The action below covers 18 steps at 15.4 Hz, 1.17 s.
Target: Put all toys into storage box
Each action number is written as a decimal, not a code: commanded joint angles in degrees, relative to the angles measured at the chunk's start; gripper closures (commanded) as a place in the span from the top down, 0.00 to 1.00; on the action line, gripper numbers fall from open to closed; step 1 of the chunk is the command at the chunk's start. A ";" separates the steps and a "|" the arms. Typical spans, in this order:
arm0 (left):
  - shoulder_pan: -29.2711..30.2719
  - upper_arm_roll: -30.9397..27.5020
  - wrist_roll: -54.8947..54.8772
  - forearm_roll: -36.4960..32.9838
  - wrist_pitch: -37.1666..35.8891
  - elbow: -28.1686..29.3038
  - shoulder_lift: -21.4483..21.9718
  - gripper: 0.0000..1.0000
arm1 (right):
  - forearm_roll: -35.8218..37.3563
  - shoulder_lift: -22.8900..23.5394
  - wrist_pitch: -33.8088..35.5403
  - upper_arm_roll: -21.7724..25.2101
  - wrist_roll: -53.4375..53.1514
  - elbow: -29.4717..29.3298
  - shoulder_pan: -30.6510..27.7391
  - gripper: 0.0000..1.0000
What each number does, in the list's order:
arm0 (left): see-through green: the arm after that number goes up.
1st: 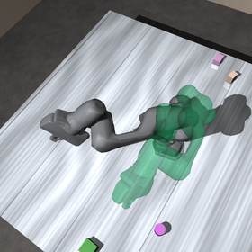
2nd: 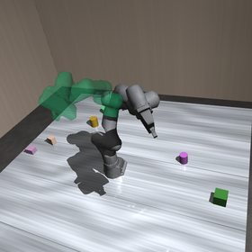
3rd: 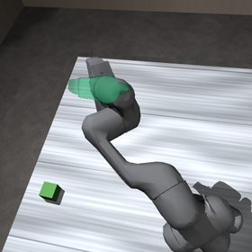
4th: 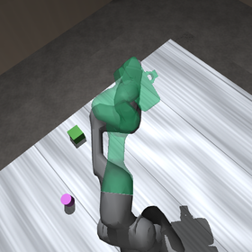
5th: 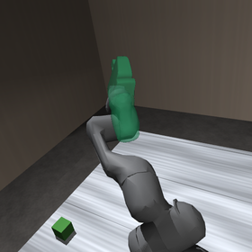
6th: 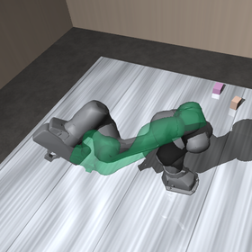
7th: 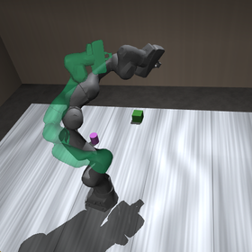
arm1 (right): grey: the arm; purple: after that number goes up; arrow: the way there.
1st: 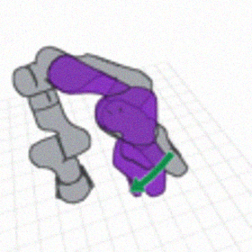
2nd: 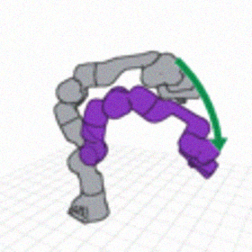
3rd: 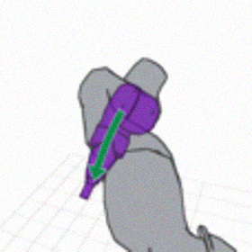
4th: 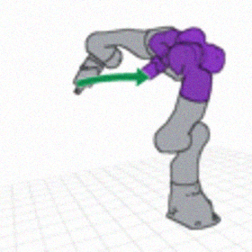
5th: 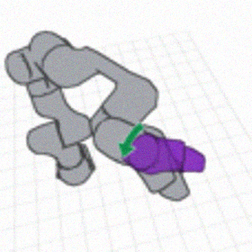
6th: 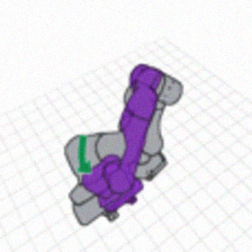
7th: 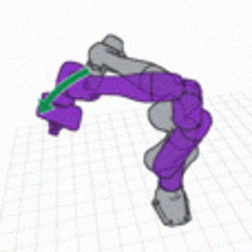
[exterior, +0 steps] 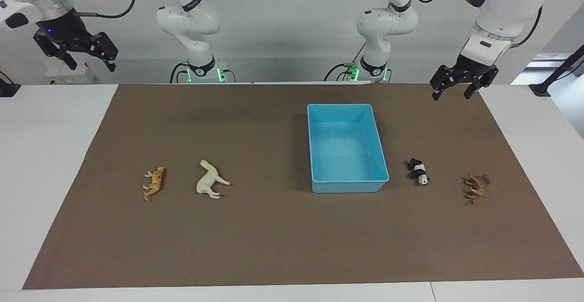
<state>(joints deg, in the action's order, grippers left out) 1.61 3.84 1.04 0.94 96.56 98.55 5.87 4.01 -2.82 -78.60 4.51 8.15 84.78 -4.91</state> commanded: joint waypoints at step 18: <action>3.14 0.29 -7.19 -0.41 13.89 8.67 -3.75 1.00 | -0.40 13.97 -40.83 -0.99 -3.40 25.16 -0.10 1.00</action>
<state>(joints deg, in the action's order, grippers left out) 4.15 3.72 -4.52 0.94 105.08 104.37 4.48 3.87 11.65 -116.07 4.05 5.91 107.23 -4.74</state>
